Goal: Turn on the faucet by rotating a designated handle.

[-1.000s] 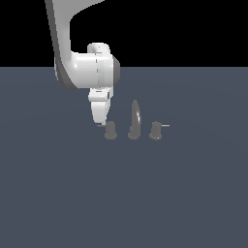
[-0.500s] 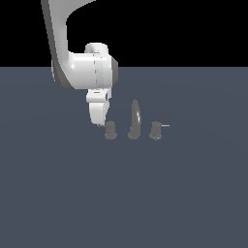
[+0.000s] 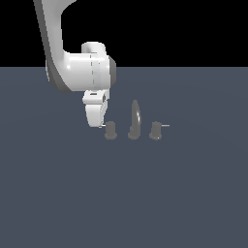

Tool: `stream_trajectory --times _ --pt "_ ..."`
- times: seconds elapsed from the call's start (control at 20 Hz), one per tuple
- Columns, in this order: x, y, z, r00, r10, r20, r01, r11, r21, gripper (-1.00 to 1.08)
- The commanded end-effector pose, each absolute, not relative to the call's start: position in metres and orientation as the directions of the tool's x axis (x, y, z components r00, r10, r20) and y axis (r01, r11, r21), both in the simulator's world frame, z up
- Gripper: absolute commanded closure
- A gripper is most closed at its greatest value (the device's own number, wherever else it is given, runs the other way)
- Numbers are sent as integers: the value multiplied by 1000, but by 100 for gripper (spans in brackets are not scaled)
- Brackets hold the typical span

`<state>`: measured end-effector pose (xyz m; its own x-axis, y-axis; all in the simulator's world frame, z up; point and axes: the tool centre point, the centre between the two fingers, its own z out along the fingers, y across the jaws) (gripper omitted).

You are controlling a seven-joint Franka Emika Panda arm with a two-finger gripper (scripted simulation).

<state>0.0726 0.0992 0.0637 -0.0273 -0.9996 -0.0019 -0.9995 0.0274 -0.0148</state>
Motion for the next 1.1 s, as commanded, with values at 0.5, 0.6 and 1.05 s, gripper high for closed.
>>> stream_trajectory --times 0.5,0.6,1.05 --pt "32 96 64 -24 -1000 0 -1000 24 -1 108" --pt "29 96 64 -24 -1000 0 -1000 24 -1 108" --pt "15 74 63 -20 -1000 -2 -1000 20 -2 108"
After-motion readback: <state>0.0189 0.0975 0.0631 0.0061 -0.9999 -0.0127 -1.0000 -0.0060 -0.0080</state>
